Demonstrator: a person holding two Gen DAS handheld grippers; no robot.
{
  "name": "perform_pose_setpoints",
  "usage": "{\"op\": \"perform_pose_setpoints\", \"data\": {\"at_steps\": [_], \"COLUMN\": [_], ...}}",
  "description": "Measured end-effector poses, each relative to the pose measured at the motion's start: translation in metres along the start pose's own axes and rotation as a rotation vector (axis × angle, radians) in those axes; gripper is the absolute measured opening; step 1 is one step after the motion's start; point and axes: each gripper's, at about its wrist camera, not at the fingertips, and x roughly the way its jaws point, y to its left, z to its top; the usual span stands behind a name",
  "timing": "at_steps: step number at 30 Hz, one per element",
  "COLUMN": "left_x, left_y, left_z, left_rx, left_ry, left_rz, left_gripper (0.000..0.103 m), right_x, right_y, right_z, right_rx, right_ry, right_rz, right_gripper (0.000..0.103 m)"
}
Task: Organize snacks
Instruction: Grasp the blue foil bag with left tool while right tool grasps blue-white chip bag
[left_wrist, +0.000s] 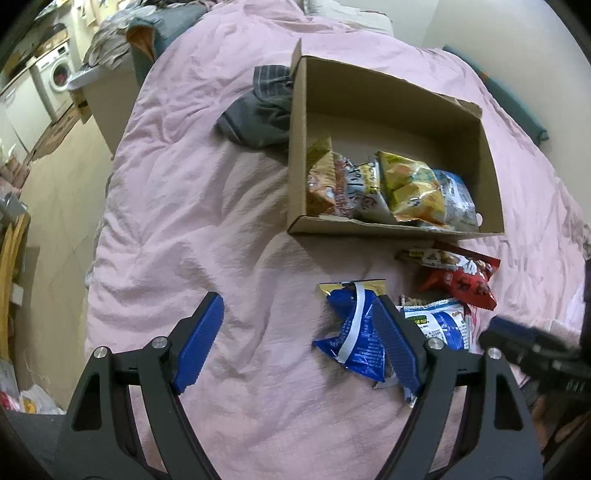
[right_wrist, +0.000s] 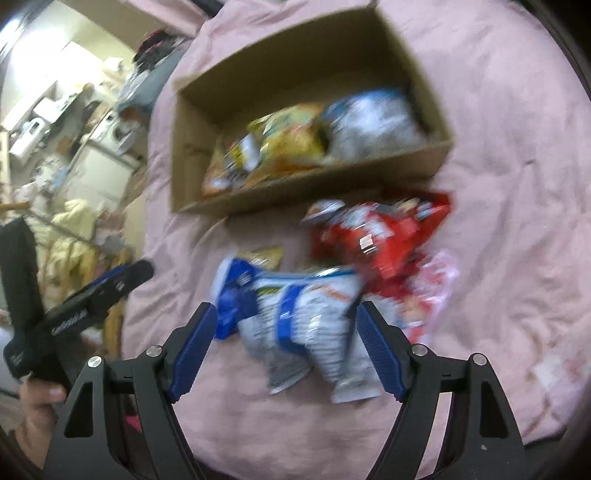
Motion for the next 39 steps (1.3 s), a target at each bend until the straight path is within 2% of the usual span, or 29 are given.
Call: {"op": "perform_pose_setpoints", "data": {"at_steps": [1, 4, 9, 10, 11, 13, 17, 22, 26, 28, 31, 33, 39], "left_x": [0.000, 0.001, 0.004, 0.004, 0.005, 0.007, 0.009, 0.015, 0.031, 0.045, 0.066, 0.076, 0.091], "left_y": [0.001, 0.004, 0.008, 0.009, 0.010, 0.012, 0.012, 0.011, 0.009, 0.004, -0.008, -0.018, -0.042], "left_z": [0.000, -0.002, -0.004, -0.004, -0.004, -0.004, -0.004, -0.005, -0.007, -0.008, -0.013, -0.016, -0.020], "left_rx": [-0.008, -0.018, -0.023, -0.029, -0.033, -0.042, -0.050, -0.036, -0.045, -0.041, -0.024, 0.001, 0.049], "left_ry": [0.004, 0.014, 0.033, 0.036, 0.039, 0.047, 0.052, 0.062, 0.109, 0.155, 0.226, 0.249, 0.275], "left_rz": [-0.002, -0.010, -0.015, -0.016, -0.017, -0.018, -0.021, -0.008, -0.037, -0.063, -0.082, -0.088, -0.104], "left_gripper": [0.080, 0.080, 0.080, 0.080, 0.080, 0.080, 0.080, 0.080, 0.079, 0.072, 0.061, 0.060, 0.057], "right_x": [0.005, 0.020, 0.052, 0.058, 0.064, 0.074, 0.071, 0.045, 0.003, -0.014, -0.024, -0.030, -0.039], "right_y": [0.005, 0.015, 0.017, 0.015, 0.013, 0.009, 0.007, 0.006, -0.002, -0.007, -0.013, -0.010, -0.011], "right_z": [0.000, 0.000, -0.001, -0.001, -0.001, -0.001, -0.001, -0.009, -0.008, -0.006, -0.006, -0.007, -0.005], "right_rx": [-0.017, -0.062, -0.090, -0.090, -0.089, -0.082, -0.077, -0.078, -0.033, -0.028, -0.012, -0.047, -0.062], "right_ry": [0.017, 0.045, 0.136, 0.154, 0.172, 0.205, 0.203, 0.166, 0.044, -0.012, -0.042, -0.068, -0.097], "right_rz": [0.012, -0.038, -0.181, -0.202, -0.217, -0.216, -0.188, -0.117, 0.013, 0.021, 0.033, -0.009, -0.021], "right_gripper": [0.080, 0.079, 0.079, 0.077, 0.071, 0.070, 0.056, 0.053, 0.053, 0.053, 0.053, 0.053, 0.053]}}
